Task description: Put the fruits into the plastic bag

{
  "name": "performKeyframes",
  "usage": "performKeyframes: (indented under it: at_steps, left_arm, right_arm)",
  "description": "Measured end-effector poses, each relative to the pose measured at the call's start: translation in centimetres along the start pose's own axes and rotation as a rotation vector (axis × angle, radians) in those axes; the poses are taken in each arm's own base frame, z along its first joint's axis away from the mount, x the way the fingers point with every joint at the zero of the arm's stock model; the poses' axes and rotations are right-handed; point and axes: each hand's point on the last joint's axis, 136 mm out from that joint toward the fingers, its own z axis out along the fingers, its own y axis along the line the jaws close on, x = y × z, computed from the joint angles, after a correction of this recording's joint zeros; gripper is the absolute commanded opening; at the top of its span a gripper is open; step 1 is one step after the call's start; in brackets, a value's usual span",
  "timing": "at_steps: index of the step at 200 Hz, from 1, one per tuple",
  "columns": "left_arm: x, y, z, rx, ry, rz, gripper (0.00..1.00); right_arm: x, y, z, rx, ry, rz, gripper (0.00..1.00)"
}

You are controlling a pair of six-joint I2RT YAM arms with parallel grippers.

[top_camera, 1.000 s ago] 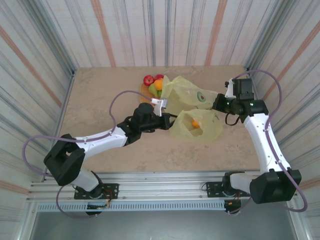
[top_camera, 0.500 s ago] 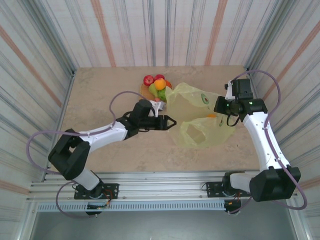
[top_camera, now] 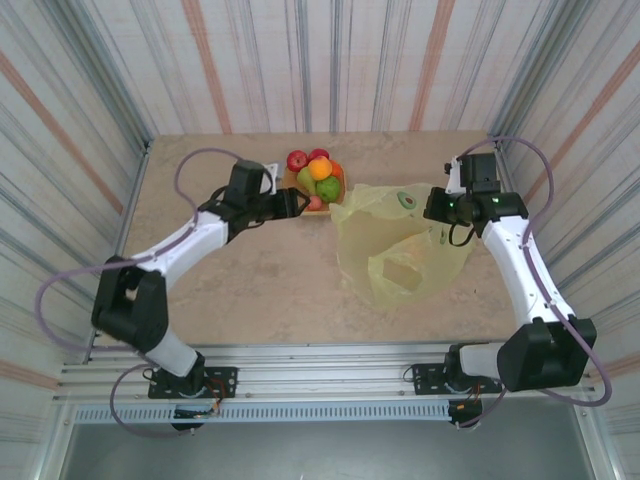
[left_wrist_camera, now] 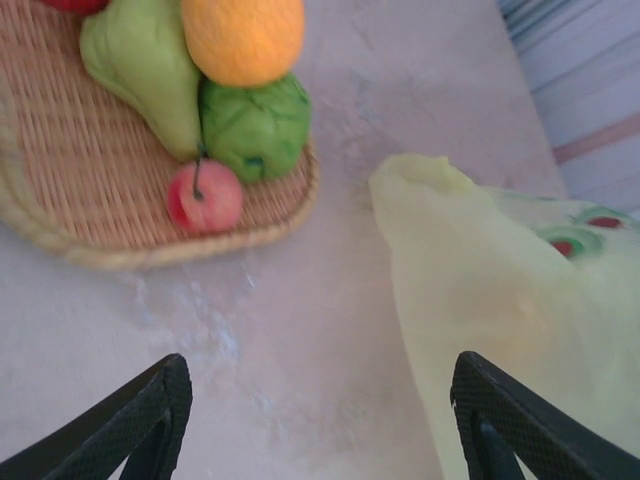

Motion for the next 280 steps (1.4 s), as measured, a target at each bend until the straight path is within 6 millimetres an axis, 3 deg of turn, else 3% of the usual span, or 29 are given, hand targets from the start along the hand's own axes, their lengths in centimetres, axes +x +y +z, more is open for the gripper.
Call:
performKeyframes:
  at_steps: [20,61,127,167,252,280]
  left_arm:
    - [-1.0,1.3,2.9,-0.061,0.028,0.022,0.66]
    - [-1.3,4.6,8.1,-0.178,0.106,0.066,0.55]
    - [-1.2,6.4,13.2,-0.197,0.156,0.082,0.34]
    - [-2.0,6.4,13.5,-0.194,0.141,0.082,0.3]
    - [-1.9,6.5,13.5,-0.189,0.136,0.081,0.04]
    - [-1.1,6.7,11.9,-0.194,0.137,0.074,0.0]
  right_arm:
    - [0.0,0.2,0.4,-0.013,0.006,0.001,0.0]
    - [-0.3,0.1,0.4,-0.025,0.001,0.008,0.0]
    - [-0.2,0.3,0.3,-0.044,0.006,0.014,0.0]
    - [-0.1,0.5,0.4,-0.06,0.012,0.015,0.0]
    - [0.6,0.3,1.0,-0.061,0.033,0.02,0.0]
    - [0.7,0.3,1.2,-0.062,0.041,0.022,0.0]
